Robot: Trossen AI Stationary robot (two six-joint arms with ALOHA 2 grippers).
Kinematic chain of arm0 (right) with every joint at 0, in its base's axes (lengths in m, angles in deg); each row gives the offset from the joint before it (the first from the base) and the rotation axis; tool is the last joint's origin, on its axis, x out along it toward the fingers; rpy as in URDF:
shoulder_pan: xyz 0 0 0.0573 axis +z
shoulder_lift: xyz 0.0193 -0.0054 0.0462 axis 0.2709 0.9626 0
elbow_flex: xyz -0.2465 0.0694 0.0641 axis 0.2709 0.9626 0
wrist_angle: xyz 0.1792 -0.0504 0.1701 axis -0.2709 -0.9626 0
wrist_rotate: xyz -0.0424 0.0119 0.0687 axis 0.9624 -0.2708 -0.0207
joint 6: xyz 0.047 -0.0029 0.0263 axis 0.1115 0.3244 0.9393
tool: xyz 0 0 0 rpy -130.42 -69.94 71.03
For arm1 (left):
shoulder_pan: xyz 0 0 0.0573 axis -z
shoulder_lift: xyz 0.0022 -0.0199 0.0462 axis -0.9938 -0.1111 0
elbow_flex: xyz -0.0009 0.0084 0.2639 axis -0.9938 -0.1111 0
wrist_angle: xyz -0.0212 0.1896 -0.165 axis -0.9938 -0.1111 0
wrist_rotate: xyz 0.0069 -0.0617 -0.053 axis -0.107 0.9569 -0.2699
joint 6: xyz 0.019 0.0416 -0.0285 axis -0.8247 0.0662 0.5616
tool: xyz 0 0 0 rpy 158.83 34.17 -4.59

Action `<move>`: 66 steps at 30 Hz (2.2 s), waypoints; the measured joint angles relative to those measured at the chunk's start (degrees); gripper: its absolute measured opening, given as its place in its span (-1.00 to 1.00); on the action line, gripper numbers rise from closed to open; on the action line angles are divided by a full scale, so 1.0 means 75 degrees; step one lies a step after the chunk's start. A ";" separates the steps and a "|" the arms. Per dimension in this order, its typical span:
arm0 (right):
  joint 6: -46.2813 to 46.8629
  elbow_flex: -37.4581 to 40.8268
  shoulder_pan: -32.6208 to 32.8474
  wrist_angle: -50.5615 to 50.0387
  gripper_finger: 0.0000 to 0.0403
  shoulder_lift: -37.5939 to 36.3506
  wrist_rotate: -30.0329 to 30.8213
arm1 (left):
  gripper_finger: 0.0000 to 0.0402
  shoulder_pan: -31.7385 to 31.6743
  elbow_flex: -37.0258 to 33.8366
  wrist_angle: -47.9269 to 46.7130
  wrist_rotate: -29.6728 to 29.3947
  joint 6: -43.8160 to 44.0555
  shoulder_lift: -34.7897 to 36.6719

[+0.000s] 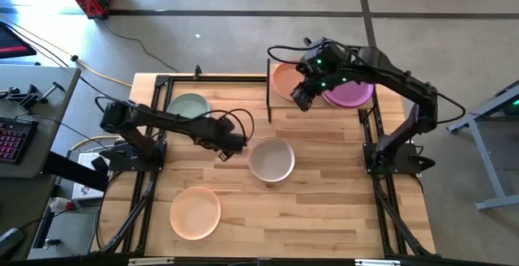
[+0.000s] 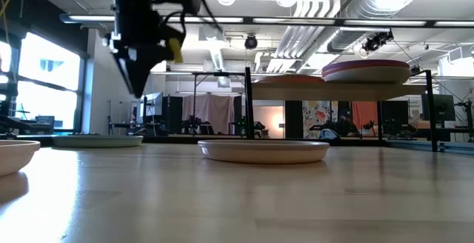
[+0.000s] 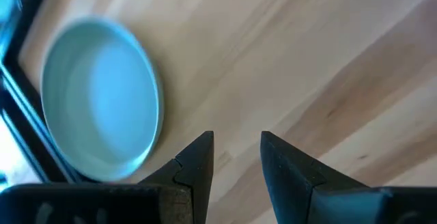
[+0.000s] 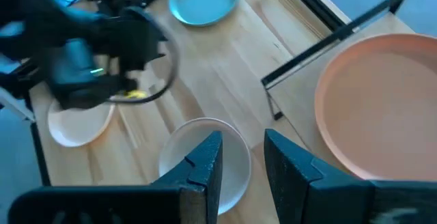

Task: Place and stack plates onto a shelf
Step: Stack the blue plate on top of the brown plate on the shelf

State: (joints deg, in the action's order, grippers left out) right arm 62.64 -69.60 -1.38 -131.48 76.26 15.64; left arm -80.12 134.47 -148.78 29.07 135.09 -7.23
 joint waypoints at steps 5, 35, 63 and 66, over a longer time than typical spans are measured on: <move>-0.0003 -0.0184 0.0335 -0.0098 -0.57 -0.0003 0.0100 | -0.46 -0.0556 -0.0611 0.0010 0.0476 0.0087 0.0000; 0.0031 -0.0159 0.0602 -0.0258 -0.57 0.0000 0.0563 | -0.47 -0.3182 -0.2117 0.1279 0.0919 -0.2279 0.0006; 0.0053 -0.0159 0.0599 -0.0293 -0.57 0.0003 0.0560 | -0.93 -0.3445 -0.2932 0.2188 0.1437 -0.3333 0.0009; 0.0055 -0.0159 0.0599 -0.0293 -0.57 0.0006 0.0560 | -0.96 -0.3244 -0.2927 0.2182 0.1405 -0.3515 0.0009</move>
State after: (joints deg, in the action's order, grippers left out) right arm 63.06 -70.79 3.12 -133.67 76.31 19.84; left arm -104.45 112.52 -132.42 39.61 108.73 -7.17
